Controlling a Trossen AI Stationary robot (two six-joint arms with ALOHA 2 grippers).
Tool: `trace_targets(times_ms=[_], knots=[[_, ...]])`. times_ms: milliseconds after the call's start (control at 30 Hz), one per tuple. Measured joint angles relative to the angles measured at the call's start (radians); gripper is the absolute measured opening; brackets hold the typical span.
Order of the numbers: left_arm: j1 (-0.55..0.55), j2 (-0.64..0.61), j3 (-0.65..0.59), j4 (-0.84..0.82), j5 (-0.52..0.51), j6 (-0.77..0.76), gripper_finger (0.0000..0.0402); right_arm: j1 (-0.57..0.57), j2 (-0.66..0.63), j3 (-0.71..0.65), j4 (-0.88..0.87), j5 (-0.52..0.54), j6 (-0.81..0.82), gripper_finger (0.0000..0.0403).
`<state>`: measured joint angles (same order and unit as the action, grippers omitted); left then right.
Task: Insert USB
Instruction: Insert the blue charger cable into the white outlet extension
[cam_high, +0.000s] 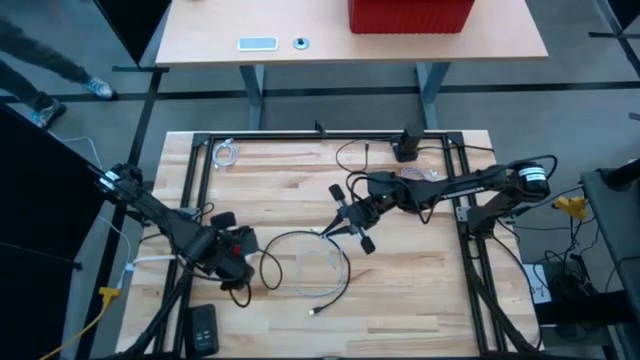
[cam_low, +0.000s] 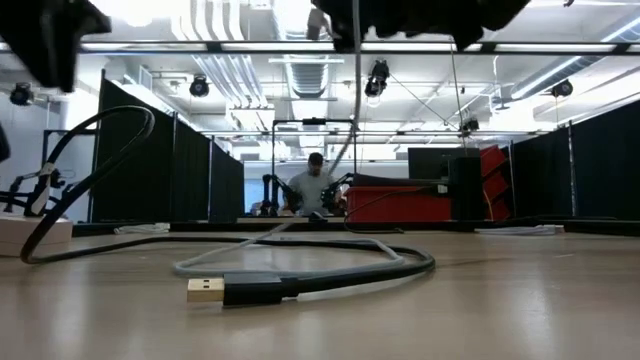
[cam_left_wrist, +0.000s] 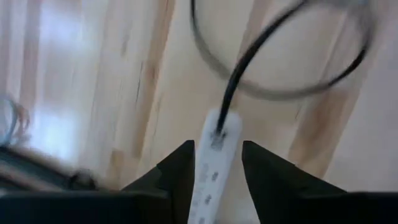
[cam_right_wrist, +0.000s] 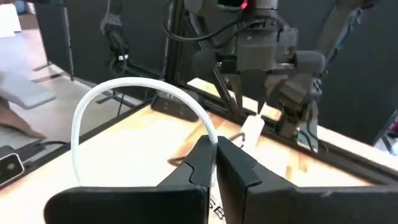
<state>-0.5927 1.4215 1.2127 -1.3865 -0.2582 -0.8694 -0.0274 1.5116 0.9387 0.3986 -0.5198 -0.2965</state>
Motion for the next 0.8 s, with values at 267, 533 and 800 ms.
trace_targets(times_ms=[267,533,800], knots=[[0.013,0.000,-0.153,-0.004,0.272,-0.004,0.0141,-0.004,-0.019,-0.053,0.002,0.023,0.054,0.0000],[0.007,-0.055,-0.253,0.043,0.274,-0.024,0.0187,-0.004,-0.019,-0.067,-0.002,0.023,0.079,0.0000],[0.007,-0.141,-0.418,0.066,0.371,-0.019,0.0213,-0.004,-0.019,-0.072,-0.019,0.023,0.080,0.0000]])
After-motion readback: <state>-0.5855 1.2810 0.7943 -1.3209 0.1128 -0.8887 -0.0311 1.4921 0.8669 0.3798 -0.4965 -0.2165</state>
